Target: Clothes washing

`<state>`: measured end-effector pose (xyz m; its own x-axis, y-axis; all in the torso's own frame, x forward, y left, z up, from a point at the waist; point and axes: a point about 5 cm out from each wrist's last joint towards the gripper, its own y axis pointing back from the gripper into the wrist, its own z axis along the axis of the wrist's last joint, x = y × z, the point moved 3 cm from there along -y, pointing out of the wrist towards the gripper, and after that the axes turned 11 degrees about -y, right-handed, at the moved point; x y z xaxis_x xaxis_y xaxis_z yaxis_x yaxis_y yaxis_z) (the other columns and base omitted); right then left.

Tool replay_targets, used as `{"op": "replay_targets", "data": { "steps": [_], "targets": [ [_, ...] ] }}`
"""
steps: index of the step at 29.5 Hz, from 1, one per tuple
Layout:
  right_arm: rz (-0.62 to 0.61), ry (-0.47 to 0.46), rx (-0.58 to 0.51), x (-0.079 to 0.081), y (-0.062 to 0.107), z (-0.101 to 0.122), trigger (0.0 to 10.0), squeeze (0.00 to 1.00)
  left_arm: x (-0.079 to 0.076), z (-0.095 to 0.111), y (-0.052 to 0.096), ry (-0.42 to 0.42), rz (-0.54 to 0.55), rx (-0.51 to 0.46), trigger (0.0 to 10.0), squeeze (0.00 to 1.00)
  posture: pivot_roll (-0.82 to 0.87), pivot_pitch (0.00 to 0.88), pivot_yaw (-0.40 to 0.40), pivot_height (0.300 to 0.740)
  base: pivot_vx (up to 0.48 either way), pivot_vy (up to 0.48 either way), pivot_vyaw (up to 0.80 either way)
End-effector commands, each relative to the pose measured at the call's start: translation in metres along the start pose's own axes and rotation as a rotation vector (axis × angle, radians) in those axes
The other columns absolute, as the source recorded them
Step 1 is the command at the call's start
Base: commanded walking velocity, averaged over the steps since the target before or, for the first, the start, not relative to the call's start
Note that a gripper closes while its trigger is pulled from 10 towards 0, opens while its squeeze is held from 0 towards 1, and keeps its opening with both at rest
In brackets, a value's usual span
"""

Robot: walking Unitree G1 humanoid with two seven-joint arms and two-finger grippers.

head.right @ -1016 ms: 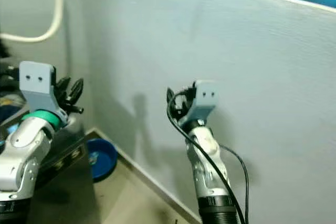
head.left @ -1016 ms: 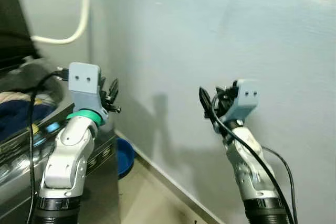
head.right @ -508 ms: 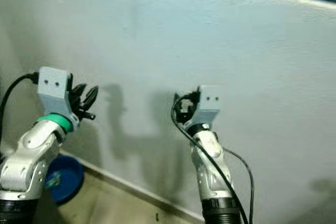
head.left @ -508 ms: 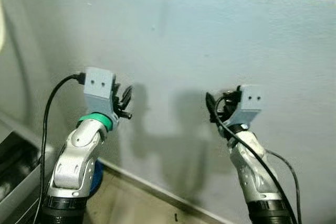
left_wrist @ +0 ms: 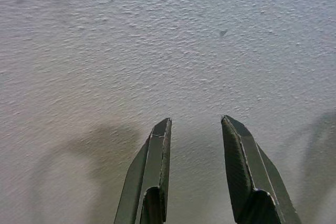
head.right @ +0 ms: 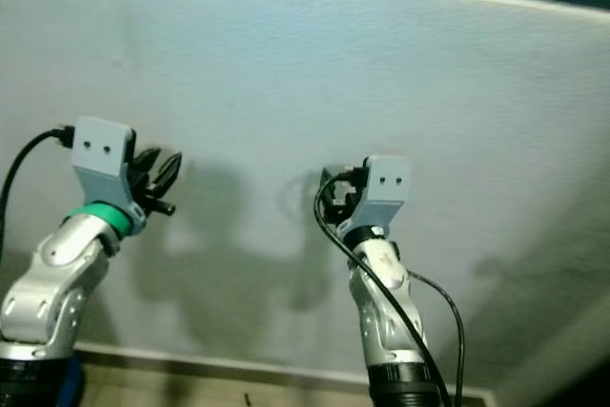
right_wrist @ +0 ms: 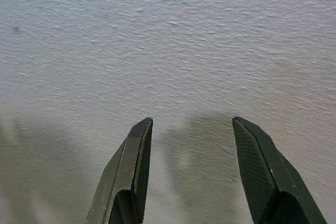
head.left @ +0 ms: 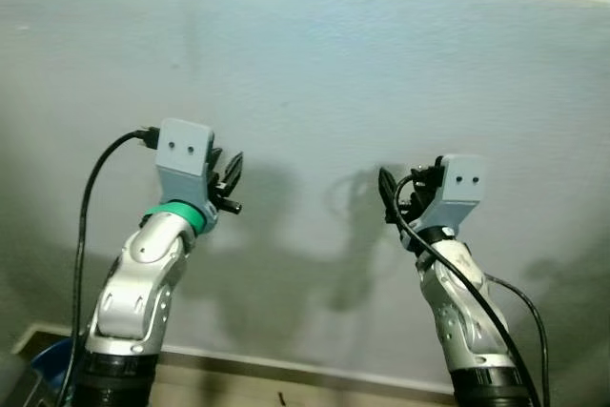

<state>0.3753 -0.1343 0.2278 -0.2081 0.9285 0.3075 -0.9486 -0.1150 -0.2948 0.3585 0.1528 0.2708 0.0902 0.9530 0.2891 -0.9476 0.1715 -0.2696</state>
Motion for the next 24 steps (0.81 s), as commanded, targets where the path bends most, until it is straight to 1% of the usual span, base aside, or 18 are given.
{"op": "replay_targets", "data": {
  "steps": [1,4,6,8,11,13,14,15,16,18,21,22,23,24],
  "targets": [
    [-0.014,-0.007,0.015,-0.003,0.001,-0.004,10.0,0.0,-0.001,-0.001,0.001,0.004,-0.002,0.01,10.0,0.0,0.02,0.014,-0.005,0.74,0.0,0.0,-0.8],
    [-0.009,-0.002,0.009,-0.002,0.0,-0.003,10.0,0.0,0.002,0.001,0.002,0.008,0.01,0.004,10.0,0.0,0.03,0.015,-0.008,0.74,0.0,0.0,-0.8],
    [0.004,0.036,0.001,-0.001,0.0,-0.002,10.0,0.0,0.004,0.0,0.003,0.022,0.025,0.005,10.0,0.0,0.03,0.015,-0.007,0.74,0.0,0.0,0.0],
    [0.007,0.046,-0.001,-0.001,0.0,-0.002,10.0,0.0,0.005,-0.001,0.004,0.025,0.029,0.005,10.0,0.0,0.03,0.015,-0.007,0.74,0.0,0.0,0.0],
    [0.006,0.029,0.006,-0.001,0.0,-0.004,10.0,0.0,0.007,-0.004,0.005,0.062,0.051,0.021,10.0,0.0,0.02,0.014,-0.006,0.74,0.0,0.0,0.0],
    [0.021,0.04,0.051,0.0,0.002,-0.012,10.0,0.0,0.005,-0.011,0.008,0.083,0.044,0.045,10.0,0.0,0.02,0.014,-0.007,0.74,0.0,0.0,0.0],
    [0.027,0.085,0.115,-0.001,0.004,-0.023,10.0,0.0,0.001,-0.017,0.011,0.092,0.022,0.061,10.0,0.0,0.02,0.014,-0.008,0.74,0.0,0.0,0.0],
    [0.027,0.085,0.115,-0.001,0.004,-0.023,10.0,0.0,0.001,-0.017,0.011,0.092,0.022,0.061,10.0,0.0,0.02,0.014,-0.008,0.74,0.0,0.0,0.0],
    [0.037,0.136,0.178,-0.003,0.008,-0.035,10.0,0.0,-0.002,-0.023,0.014,0.093,0.005,0.072,10.0,0.0,0.02,0.014,-0.009,0.74,0.0,0.0,0.0],
    [0.031,0.173,0.247,-0.01,0.017,-0.05,10.0,0.0,-0.009,-0.032,0.021,0.109,-0.022,0.097,10.0,0.0,0.02,0.014,-0.014,0.74,0.0,0.0,0.0],
    [0.027,0.17,0.253,-0.012,0.019,-0.053,10.0,0.0,-0.011,-0.034,0.023,0.116,-0.026,0.105,10.0,0.0,0.02,0.014,-0.014,0.74,0.0,0.0,0.0],
    [0.003,0.159,0.293,-0.019,0.025,-0.064,10.0,0.0,-0.013,-0.052,0.029,0.129,-0.035,0.16,10.0,0.0,0.02,0.014,-0.016,0.74,0.0,0.0,0.0],
    [-0.016,0.151,0.322,-0.024,0.03,-0.073,10.0,0.0,-0.015,-0.065,0.035,0.138,-0.041,0.201,10.0,0.0,0.02,0.014,-0.016,0.74,0.0,0.0,0.0],
    [-0.039,0.158,0.388,-0.033,0.039,-0.09,10.0,0.0,-0.017,-0.091,0.045,0.138,-0.045,0.291,10.0,0.0,0.02,0.011,-0.016,0.74,0.0,0.0,0.0]
  ]
}}
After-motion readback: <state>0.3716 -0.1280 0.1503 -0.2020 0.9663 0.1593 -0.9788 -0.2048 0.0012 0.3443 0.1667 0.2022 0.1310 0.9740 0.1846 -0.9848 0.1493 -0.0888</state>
